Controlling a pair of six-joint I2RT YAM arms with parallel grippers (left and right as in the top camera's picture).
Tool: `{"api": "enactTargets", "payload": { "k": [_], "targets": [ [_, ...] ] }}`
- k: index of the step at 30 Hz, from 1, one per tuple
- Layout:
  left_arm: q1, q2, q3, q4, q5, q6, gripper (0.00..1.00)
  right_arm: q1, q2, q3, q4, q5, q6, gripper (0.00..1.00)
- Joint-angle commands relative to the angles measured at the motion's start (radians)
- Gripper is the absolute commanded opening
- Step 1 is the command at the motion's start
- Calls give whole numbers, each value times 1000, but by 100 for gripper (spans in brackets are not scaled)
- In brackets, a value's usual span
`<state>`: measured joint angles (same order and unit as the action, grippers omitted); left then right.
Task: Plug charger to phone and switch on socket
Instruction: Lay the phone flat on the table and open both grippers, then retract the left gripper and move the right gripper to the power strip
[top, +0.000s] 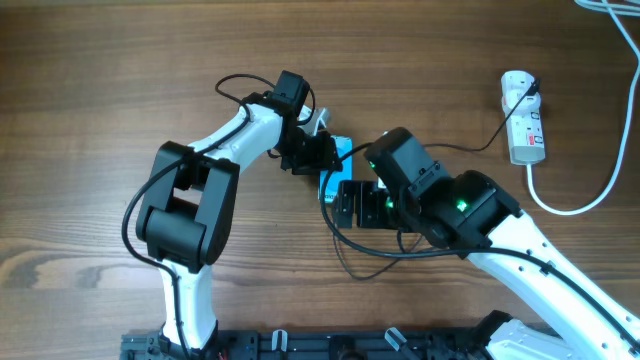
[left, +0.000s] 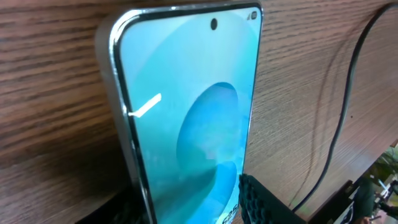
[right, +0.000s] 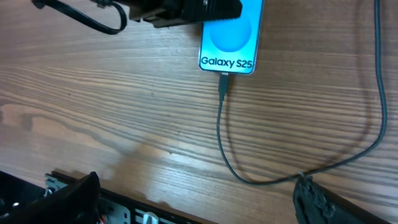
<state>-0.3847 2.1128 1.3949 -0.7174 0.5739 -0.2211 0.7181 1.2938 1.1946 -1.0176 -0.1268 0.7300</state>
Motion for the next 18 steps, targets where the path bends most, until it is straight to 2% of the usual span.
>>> {"api": "enactTargets", "payload": {
  "k": [1,3,4,6,10,14,18],
  "targets": [
    [-1,19,-37,-10,-97,4,55,-4,-15,16,-38,-1,2,100],
    [1,19,-37,-14,-97,3,56,-4,-15,16,-55,0,-1,100],
    [3,19,-37,-20,-108,3,74,-4,-15,16,-68,0,-26,100],
    [8,19,-37,-41,-160,-8,91,-4,-15,16,-87,0,-28,100],
    [27,5,-34,-81,-198,-23,100,-5,-15,16,-95,0,-50,100],
    [56,-66,-33,-116,-259,-24,100,-40,-15,31,-105,3,-50,100],
    [92,-251,-33,-163,-420,-88,100,-204,-11,118,-180,5,-116,100]
  ]
}}
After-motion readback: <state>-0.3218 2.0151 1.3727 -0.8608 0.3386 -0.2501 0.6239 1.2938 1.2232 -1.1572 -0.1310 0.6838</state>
